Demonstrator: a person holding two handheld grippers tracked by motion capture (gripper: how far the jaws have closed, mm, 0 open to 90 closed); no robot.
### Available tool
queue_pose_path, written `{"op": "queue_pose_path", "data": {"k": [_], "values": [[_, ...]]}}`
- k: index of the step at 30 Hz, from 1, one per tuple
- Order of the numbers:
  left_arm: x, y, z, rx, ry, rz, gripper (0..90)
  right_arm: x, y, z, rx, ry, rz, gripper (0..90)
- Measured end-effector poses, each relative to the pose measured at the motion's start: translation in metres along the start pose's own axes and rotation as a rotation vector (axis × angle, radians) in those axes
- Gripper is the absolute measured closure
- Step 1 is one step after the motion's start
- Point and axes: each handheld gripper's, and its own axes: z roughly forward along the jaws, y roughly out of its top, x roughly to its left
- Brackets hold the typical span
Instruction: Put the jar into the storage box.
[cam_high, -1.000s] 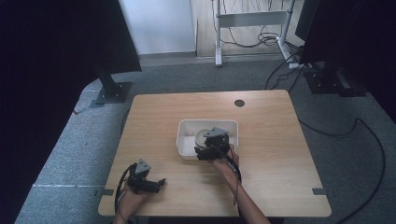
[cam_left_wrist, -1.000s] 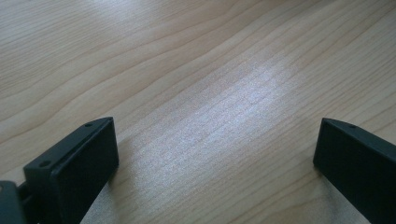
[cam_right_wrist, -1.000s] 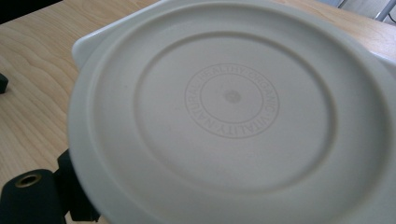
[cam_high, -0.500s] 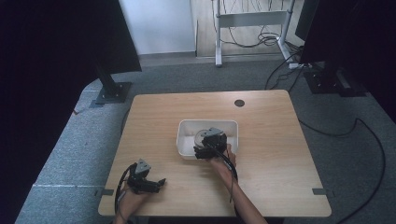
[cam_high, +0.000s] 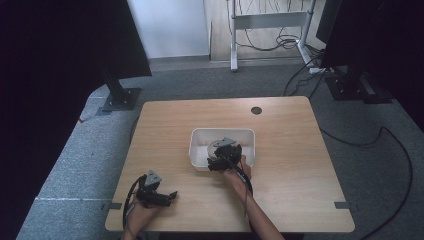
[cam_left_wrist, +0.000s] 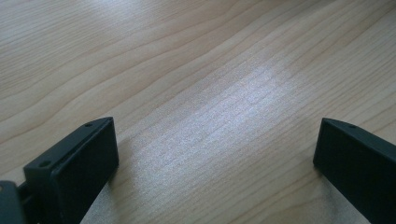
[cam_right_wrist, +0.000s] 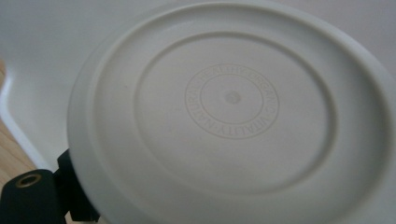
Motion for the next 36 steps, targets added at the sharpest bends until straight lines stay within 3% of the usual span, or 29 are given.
{"op": "queue_pose_path", "data": {"k": [5,11,16,36], "values": [[0.0,0.0,0.0,0.0,0.0,0.0,0.0,-0.002,-0.001,0.0,-0.005,0.01,0.043,9.2],[0.0,0.0,0.0,0.0,0.0,0.0,0.0,-0.003,-0.001,0.0,0.0,0.017,0.04,9.1],[0.0,0.0,0.0,0.0,0.0,0.0,0.0,-0.007,-0.001,0.0,-0.002,0.06,0.06,4.2],[0.0,0.0,0.0,0.001,0.001,0.0,0.0,-0.009,-0.002,-0.022,-0.057,0.054,-0.008,2.5]]}}
